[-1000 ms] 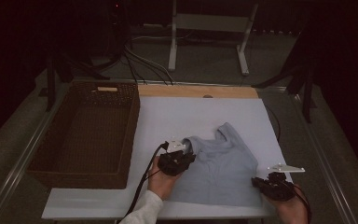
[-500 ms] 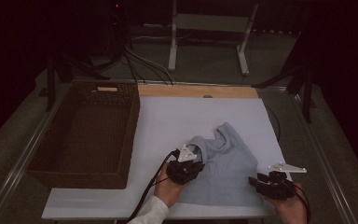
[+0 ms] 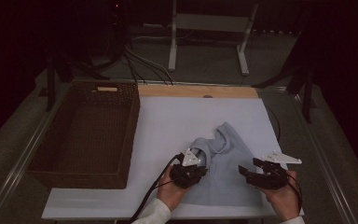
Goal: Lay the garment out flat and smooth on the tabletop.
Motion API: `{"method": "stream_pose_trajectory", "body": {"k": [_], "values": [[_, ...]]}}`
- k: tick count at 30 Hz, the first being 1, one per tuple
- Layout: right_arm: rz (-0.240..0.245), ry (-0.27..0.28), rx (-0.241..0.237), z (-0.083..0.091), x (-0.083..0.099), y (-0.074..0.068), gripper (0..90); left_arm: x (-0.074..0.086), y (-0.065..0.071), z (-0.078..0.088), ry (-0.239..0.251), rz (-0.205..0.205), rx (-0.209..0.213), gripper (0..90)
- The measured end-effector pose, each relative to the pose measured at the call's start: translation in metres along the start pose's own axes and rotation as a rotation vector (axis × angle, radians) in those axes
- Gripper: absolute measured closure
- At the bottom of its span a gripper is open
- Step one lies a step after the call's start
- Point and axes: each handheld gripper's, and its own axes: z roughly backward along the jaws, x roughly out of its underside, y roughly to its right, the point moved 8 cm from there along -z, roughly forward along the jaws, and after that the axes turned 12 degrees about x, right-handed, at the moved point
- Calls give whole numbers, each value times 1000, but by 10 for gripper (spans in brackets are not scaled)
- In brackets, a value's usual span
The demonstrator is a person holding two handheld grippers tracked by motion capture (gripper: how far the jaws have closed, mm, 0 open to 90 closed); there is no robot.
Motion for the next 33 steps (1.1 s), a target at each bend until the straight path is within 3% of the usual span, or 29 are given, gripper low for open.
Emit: {"method": "stream_pose_trajectory", "body": {"k": [13,21,28,33], "values": [[102,74,-55,-14,-33,-40,331,7,6,-6,-22,-9,13,853],[165,102,-85,-20,-45,-64,392,9,7,-8,-26,-12,18,853],[225,99,-101,-26,-50,-85,438,10,8,-9,-26,-13,20,853],[271,76,-82,-34,-51,-95,476,10,9,-10,-28,-16,23,853]]}}
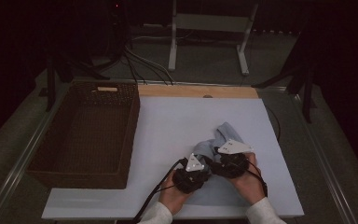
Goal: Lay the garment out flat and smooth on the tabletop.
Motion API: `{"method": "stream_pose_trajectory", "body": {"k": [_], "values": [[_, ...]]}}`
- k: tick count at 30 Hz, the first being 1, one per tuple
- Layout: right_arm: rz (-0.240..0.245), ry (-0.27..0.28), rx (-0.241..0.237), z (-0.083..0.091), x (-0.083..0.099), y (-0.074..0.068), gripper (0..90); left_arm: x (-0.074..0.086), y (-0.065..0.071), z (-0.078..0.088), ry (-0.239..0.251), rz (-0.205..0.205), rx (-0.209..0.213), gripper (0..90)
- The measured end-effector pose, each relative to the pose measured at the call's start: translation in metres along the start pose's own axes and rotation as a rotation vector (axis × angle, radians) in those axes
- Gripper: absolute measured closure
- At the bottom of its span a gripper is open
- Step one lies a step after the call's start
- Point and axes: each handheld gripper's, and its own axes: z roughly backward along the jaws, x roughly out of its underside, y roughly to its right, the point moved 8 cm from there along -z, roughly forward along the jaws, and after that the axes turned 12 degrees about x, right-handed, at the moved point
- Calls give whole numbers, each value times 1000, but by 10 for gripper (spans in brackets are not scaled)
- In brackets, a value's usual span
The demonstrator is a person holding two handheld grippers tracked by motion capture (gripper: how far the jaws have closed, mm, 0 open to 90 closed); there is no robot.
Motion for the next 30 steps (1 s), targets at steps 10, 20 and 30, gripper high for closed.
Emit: {"method": "stream_pose_trajectory", "body": {"k": [10,20,30], "values": [[7,-43,37,-6,-2,2,852,0,1,0,0,1,6,852],[-95,-11,56,12,11,17,870,0,3,0,4,6,26,821],[-113,-42,59,16,37,21,871,-15,12,25,87,-52,49,597]]}}
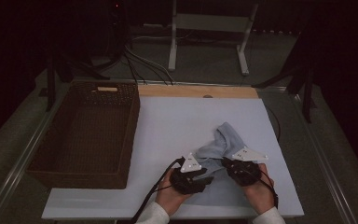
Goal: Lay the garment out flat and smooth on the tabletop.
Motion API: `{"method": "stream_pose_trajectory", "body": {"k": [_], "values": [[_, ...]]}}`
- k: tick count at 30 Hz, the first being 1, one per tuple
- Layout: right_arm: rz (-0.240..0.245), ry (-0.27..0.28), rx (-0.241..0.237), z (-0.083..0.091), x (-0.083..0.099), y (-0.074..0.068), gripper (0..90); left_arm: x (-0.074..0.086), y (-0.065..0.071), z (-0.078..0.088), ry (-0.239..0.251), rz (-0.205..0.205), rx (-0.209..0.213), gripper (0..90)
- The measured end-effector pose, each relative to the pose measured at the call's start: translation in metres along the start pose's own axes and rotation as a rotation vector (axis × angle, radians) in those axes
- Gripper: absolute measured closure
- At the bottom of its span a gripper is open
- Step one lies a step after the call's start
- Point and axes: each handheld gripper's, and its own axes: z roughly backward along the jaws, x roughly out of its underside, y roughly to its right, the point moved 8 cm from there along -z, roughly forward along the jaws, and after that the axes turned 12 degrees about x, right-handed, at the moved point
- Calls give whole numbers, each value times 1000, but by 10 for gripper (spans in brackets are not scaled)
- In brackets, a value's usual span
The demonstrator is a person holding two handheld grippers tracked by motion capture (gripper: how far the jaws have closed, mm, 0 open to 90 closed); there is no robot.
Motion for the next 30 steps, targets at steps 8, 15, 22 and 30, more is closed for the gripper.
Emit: {"method": "stream_pose_trajectory", "body": {"k": [8,15,22,30], "values": [[16,-18,-1,-1,7,-2,871,-13,-12,24,73,-16,-56,562],[18,-19,-8,-1,9,-4,870,-9,-27,21,71,28,-103,525],[18,-20,-13,0,10,-3,869,-11,-32,26,111,48,-124,490],[15,-14,-13,2,9,-2,846,2,-23,10,14,38,-58,681]]}}
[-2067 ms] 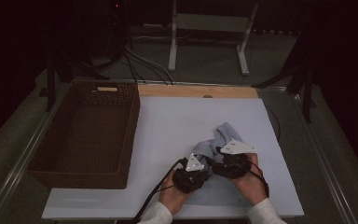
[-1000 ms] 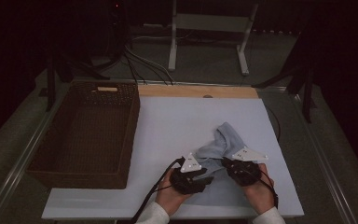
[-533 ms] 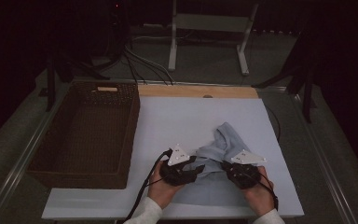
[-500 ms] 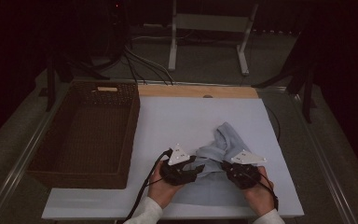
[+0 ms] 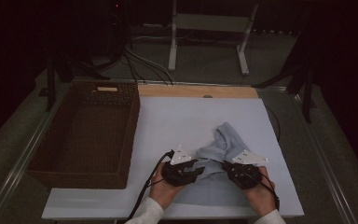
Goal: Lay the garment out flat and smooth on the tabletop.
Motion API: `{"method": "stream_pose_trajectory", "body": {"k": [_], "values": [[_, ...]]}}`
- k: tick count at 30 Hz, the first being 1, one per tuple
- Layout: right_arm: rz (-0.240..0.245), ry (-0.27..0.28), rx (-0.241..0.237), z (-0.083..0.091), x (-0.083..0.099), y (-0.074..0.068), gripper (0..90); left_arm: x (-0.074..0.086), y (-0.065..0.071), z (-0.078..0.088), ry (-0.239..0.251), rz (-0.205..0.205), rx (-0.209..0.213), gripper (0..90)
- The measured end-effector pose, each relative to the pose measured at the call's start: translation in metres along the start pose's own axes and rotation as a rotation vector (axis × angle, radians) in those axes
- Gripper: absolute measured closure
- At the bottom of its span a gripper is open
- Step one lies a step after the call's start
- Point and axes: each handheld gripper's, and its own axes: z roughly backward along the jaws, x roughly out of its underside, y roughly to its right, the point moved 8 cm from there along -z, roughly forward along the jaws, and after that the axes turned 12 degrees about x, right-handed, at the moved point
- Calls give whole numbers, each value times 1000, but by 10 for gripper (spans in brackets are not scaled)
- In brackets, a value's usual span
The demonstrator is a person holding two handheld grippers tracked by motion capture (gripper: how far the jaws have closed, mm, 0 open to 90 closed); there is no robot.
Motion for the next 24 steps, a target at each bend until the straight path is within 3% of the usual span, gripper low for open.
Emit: {"method": "stream_pose_trajectory", "body": {"k": [3,7,10,16,24], "values": [[6,4,10,0,-1,1,736,3,6,-3,-25,-30,10,767],[18,25,27,2,-5,2,589,6,9,-8,-40,-40,18,802],[27,44,27,3,-11,1,534,8,11,-10,-50,-49,20,815],[74,69,39,3,-23,-6,491,10,15,-14,-62,-63,26,822],[133,58,30,-4,-30,-20,452,12,19,-19,-71,-71,34,822]]}}
